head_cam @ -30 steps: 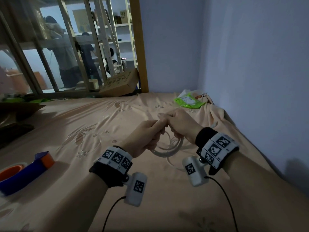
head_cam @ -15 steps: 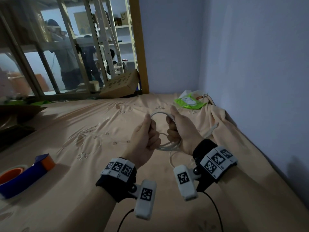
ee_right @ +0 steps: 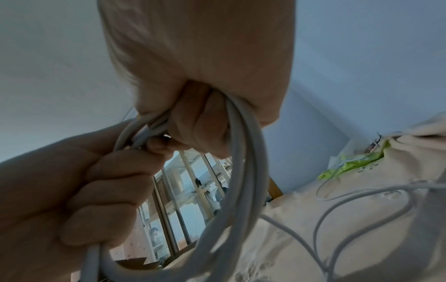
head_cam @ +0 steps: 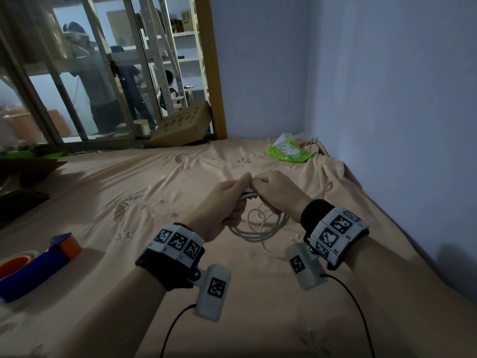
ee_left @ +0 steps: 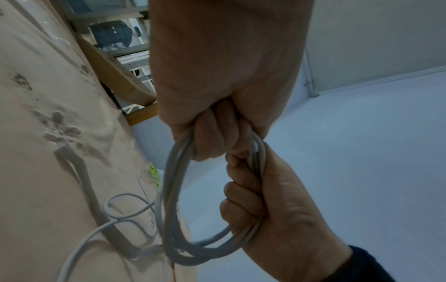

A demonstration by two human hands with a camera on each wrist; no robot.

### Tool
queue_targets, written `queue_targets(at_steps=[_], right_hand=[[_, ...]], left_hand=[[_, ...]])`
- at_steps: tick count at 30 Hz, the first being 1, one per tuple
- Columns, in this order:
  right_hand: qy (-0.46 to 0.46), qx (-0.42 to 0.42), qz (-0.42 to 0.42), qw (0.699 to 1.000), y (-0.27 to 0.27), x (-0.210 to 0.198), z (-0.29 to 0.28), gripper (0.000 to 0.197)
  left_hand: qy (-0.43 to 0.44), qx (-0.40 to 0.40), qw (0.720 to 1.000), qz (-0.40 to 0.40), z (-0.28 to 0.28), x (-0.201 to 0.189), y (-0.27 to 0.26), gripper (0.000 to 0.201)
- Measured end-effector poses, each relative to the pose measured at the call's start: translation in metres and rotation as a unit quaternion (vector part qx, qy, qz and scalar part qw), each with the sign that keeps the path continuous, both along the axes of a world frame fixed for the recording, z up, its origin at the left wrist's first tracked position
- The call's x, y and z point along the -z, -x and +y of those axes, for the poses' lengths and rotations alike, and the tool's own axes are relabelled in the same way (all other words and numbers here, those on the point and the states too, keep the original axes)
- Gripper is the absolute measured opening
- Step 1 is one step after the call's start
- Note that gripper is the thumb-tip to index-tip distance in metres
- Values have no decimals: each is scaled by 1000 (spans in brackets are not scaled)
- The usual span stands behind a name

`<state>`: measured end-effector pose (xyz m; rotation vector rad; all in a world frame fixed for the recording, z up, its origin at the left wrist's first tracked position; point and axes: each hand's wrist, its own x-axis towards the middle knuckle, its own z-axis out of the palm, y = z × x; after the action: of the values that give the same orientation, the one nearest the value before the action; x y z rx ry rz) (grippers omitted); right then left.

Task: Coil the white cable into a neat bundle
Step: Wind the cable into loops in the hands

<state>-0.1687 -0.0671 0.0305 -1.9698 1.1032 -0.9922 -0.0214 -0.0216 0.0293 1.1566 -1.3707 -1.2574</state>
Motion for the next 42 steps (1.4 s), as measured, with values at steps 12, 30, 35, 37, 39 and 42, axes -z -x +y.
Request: queue_targets(at_steps=[12, 30, 35, 37, 39, 42], right_hand=[[-265, -29, -373, 889, 0, -2, -2, 43], [-174, -56, -234, 955, 4, -14, 2, 41], [-288, -89, -404, 864, 6, -6, 0, 45], [-309, -82, -453, 832, 1, -1, 0, 44], [-299, -49, -463, 833, -3, 1, 0, 43], [-239, -9, -414, 879, 0, -1, -5, 42]], left_hand=[[11, -112, 952, 285, -6, 7, 3, 36], [5, -48, 990, 134, 1, 0, 13, 46], [37, -92, 954, 281, -2, -4, 14, 47], [48, -107, 944, 307, -4, -1, 18, 48], [49, -110, 949, 292, -5, 3, 20, 49], [43, -77, 972, 217, -3, 5, 17, 48]])
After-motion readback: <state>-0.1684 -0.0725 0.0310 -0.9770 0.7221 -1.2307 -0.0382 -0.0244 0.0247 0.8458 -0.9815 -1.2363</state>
